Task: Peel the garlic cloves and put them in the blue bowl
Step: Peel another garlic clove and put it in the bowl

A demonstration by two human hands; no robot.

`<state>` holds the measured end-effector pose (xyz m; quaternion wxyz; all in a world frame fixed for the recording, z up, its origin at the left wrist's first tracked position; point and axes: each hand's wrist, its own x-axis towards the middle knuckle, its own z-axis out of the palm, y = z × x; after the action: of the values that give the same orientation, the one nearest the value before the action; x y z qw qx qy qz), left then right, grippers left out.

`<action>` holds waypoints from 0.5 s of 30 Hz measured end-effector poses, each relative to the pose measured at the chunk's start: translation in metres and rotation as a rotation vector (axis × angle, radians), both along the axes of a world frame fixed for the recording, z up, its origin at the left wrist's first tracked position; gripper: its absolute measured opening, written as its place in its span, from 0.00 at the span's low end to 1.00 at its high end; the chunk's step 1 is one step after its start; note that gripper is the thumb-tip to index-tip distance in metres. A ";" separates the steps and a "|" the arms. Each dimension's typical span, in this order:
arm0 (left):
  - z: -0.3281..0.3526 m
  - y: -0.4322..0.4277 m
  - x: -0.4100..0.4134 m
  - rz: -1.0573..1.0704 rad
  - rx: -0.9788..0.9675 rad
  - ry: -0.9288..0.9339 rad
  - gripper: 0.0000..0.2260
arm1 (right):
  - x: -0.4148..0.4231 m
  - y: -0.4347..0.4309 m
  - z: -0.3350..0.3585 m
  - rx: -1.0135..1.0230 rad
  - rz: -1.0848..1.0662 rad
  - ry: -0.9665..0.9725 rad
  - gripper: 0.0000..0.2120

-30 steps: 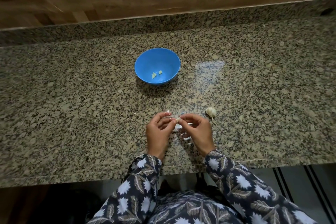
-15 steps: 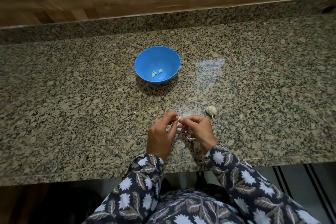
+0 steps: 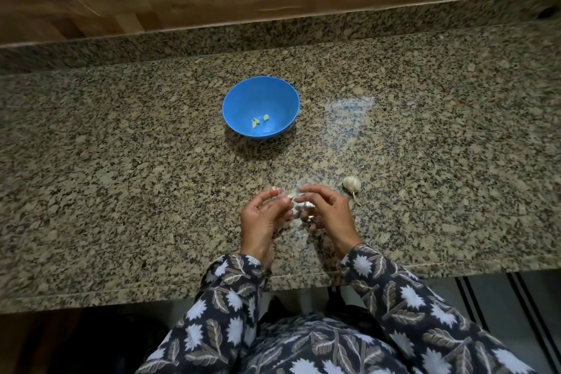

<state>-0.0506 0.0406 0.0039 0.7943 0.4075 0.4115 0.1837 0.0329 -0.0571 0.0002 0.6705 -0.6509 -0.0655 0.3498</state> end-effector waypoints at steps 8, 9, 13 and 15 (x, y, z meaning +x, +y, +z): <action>-0.002 -0.001 0.002 -0.113 0.061 0.030 0.11 | 0.003 -0.001 -0.006 -0.033 -0.002 -0.055 0.04; -0.002 0.000 0.003 -0.140 0.103 0.047 0.10 | 0.004 -0.002 -0.006 -0.025 0.006 -0.074 0.05; 0.000 0.007 0.006 -0.290 0.292 0.138 0.12 | 0.006 -0.002 -0.007 -0.004 0.070 -0.211 0.08; 0.002 0.010 0.006 -0.320 0.288 0.134 0.12 | 0.007 -0.003 -0.009 0.017 0.059 -0.210 0.10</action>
<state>-0.0442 0.0506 0.0056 0.7178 0.5881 0.3629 0.0850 0.0402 -0.0602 -0.0089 0.6548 -0.6761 -0.1577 0.2987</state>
